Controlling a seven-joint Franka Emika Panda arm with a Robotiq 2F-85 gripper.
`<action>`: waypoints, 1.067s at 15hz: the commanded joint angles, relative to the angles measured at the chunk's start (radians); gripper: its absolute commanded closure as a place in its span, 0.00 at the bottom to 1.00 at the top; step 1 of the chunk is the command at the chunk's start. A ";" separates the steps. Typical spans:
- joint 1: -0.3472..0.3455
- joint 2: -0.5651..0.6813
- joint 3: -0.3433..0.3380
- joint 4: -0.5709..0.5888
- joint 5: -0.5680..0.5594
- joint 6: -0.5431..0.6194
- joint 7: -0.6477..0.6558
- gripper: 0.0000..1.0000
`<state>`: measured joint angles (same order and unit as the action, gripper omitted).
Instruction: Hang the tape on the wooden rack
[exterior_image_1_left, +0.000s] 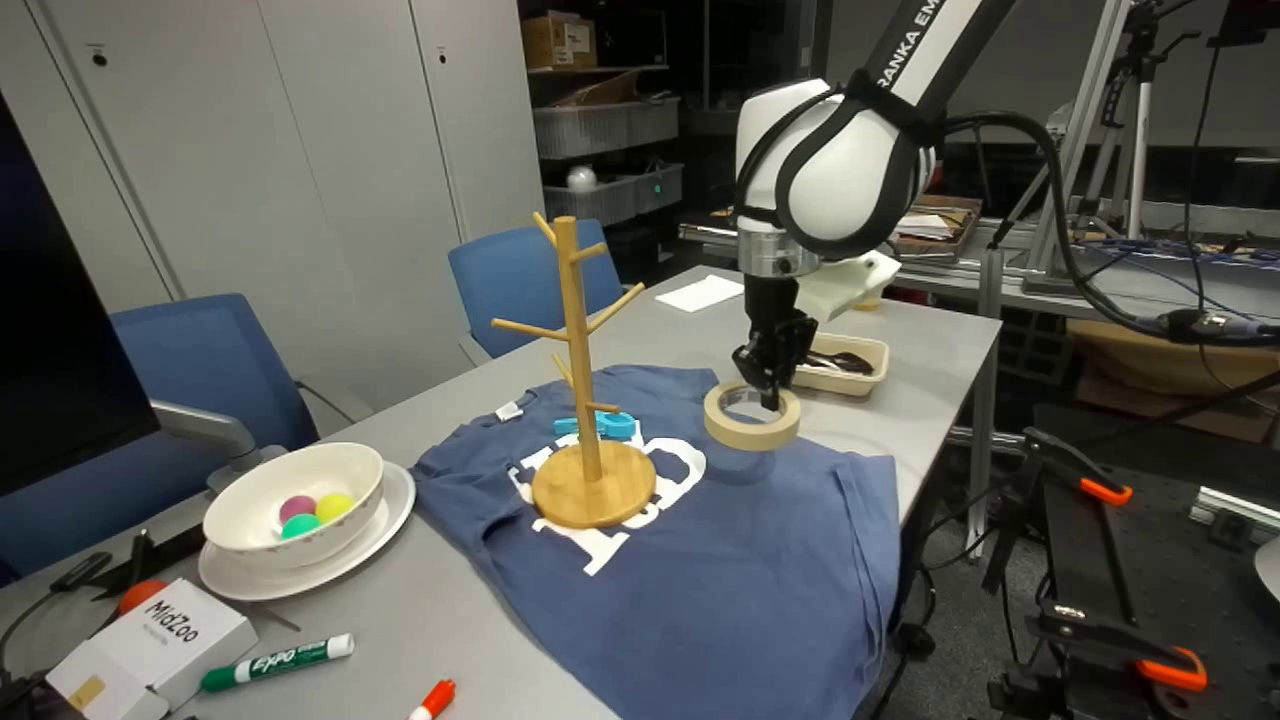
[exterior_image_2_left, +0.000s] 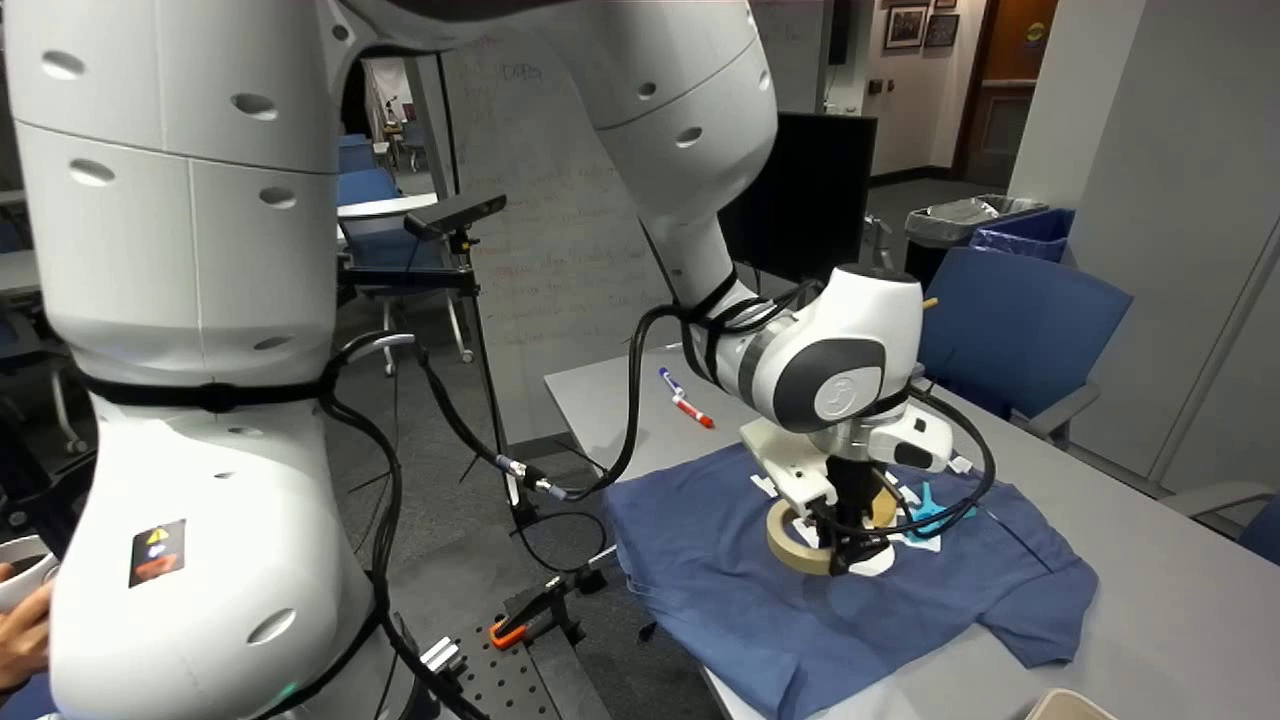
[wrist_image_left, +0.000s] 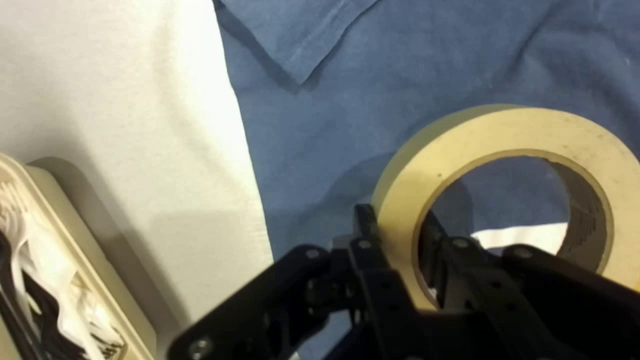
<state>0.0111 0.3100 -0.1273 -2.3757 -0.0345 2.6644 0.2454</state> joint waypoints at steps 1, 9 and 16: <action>-0.004 -0.017 0.000 0.000 -0.008 -0.003 0.001 0.77; -0.008 -0.042 -0.002 -0.006 -0.014 -0.006 0.007 0.94; -0.067 -0.097 -0.014 0.060 0.057 0.022 -0.002 0.94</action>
<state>-0.0250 0.2540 -0.1458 -2.3406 -0.0274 2.6737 0.2516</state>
